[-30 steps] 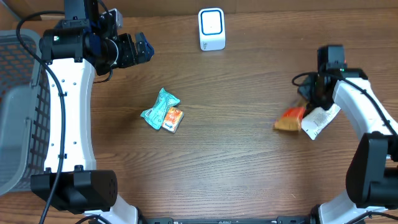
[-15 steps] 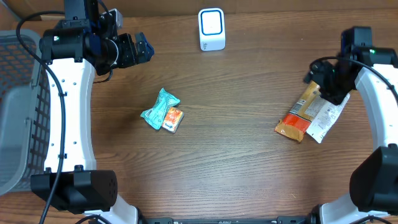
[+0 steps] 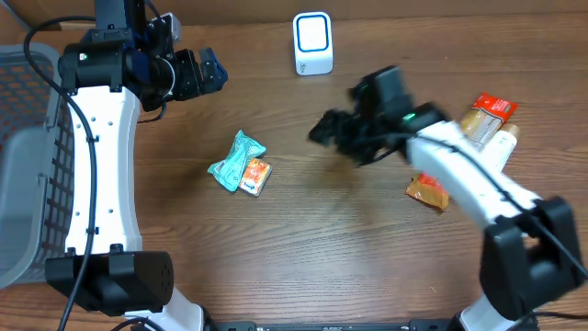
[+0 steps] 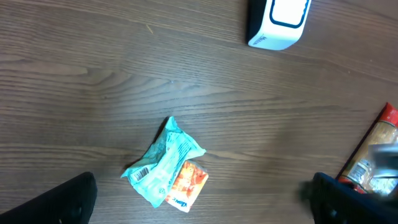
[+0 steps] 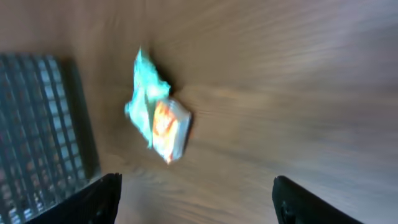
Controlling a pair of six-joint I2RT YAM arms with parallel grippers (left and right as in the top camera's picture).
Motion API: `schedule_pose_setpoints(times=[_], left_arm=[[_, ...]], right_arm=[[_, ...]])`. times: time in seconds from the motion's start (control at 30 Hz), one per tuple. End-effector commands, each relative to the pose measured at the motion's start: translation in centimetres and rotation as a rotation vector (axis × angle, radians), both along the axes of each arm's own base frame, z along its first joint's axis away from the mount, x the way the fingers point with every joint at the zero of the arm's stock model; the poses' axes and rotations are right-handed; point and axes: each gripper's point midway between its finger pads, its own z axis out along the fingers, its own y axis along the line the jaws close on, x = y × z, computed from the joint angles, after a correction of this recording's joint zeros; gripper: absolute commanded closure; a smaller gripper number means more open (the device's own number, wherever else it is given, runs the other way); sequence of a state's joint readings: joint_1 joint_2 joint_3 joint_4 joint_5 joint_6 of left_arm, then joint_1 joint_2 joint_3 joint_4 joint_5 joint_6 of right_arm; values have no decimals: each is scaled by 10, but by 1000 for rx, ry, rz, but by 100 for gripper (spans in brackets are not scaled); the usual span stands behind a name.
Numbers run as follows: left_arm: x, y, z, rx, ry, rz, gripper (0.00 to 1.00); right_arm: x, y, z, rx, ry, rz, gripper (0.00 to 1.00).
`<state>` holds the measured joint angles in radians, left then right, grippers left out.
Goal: Scan the item barcode
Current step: 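Grasp the small orange packet with the right gripper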
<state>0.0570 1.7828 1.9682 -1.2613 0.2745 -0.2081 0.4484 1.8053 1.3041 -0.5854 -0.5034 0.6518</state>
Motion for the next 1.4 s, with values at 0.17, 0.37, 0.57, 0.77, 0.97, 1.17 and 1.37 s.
schedule_pose_setpoints(times=[0.17, 0.37, 0.57, 0.77, 0.97, 1.17, 1.37], left_arm=[[2, -1, 6, -12, -17, 4, 0], [2, -1, 7, -12, -17, 4, 0], [2, -1, 7, -12, -17, 4, 0], [2, -1, 7, -12, -17, 4, 0], [2, -1, 7, -12, -17, 4, 0], [2, -1, 7, -12, -17, 4, 1], [2, -1, 6, -12, -17, 4, 0]], right_arm=[[-25, 74, -60, 40, 35, -22, 28], [-28, 102, -96, 32, 21, -35, 40], [-30, 124, -114, 76, 2, -11, 45], [-37, 128, -123, 95, 50, -1, 71], [-53, 128, -104, 219, 117, 169, 96], [-44, 101, -6, 576, 20, 440, 96], [-40, 43, 108, 851, -157, 670, 96]])
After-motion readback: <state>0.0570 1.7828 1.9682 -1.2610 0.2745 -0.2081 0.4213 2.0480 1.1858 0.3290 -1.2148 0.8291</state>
